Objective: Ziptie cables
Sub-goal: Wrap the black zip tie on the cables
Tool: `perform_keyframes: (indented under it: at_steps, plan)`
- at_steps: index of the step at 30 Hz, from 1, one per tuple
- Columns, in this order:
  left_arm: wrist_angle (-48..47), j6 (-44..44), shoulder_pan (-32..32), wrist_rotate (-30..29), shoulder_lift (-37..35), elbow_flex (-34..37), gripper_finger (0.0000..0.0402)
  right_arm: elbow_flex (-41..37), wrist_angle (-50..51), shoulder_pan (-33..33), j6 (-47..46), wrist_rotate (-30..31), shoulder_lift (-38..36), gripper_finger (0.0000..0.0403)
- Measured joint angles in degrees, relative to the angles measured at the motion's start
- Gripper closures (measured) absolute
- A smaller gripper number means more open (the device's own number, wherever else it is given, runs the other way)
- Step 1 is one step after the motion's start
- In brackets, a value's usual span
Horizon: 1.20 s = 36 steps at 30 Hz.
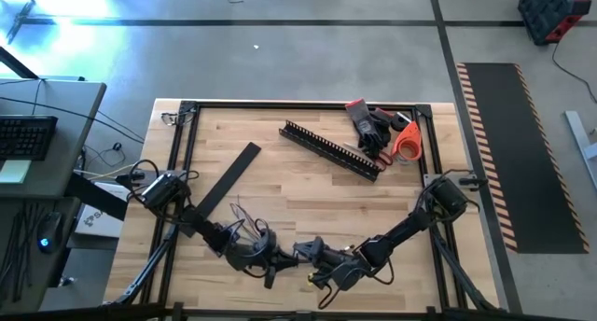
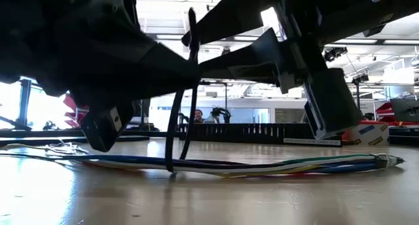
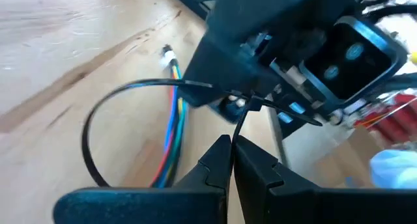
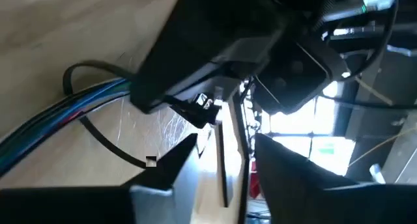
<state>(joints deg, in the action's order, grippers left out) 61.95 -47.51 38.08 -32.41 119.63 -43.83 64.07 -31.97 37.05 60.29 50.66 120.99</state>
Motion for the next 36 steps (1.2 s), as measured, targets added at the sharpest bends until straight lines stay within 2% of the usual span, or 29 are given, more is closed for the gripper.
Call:
perform_keyframes:
  at_steps: [4, 8, 10, 13, 16, 20, 23, 25, 30, 36]
  plan:
    - [-2.91, 1.99, 0.65, -1.35, 0.00, 0.00, 0.0401, 0.00, 0.49, 1.08, -2.57, 0.88, 0.00, 0.0240]
    - [-5.49, 2.82, 1.30, -3.58, 0.00, -0.02, 0.0401, 0.00, 1.39, 2.79, -5.21, 1.71, 0.02, 0.0234]
    - [-6.61, 3.06, 1.65, -5.28, 0.00, -0.02, 0.0401, 0.00, 1.77, 3.57, -9.88, 1.72, -0.14, 0.0234]
    - [-7.65, 4.84, 2.26, -8.78, 0.00, -0.12, 0.0401, 0.00, 3.86, 4.34, -22.22, 2.25, -1.21, 0.0234]
    - [-8.83, 8.02, 2.76, -12.03, 0.00, -0.97, 0.0401, 0.00, 7.69, 4.75, -40.32, 2.84, -2.60, 0.0234]
    - [-11.97, 12.87, 2.97, -15.00, 0.00, -2.77, 0.0401, 0.00, 12.05, 4.14, -66.01, -5.55, -3.80, 0.0234]
    - [-13.46, 16.13, 2.95, -16.16, 0.00, -3.99, 0.0401, 0.00, 11.80, 2.98, -76.77, -11.92, -3.58, 0.0234]
    - [-13.74, 18.15, 2.95, -16.42, 0.00, -4.57, 0.0401, 0.00, 11.75, 2.63, -82.24, -10.97, -3.22, 0.0234]
    - [-14.42, 20.94, 2.93, -17.36, 0.00, -5.51, 0.0401, 0.00, 11.43, 2.57, -89.45, -4.31, -2.54, 0.0234]
    - [-14.71, 22.21, 2.91, -17.92, 0.00, -5.56, 0.0401, 0.00, 7.84, 2.41, -91.54, -4.23, -2.54, 0.0234]
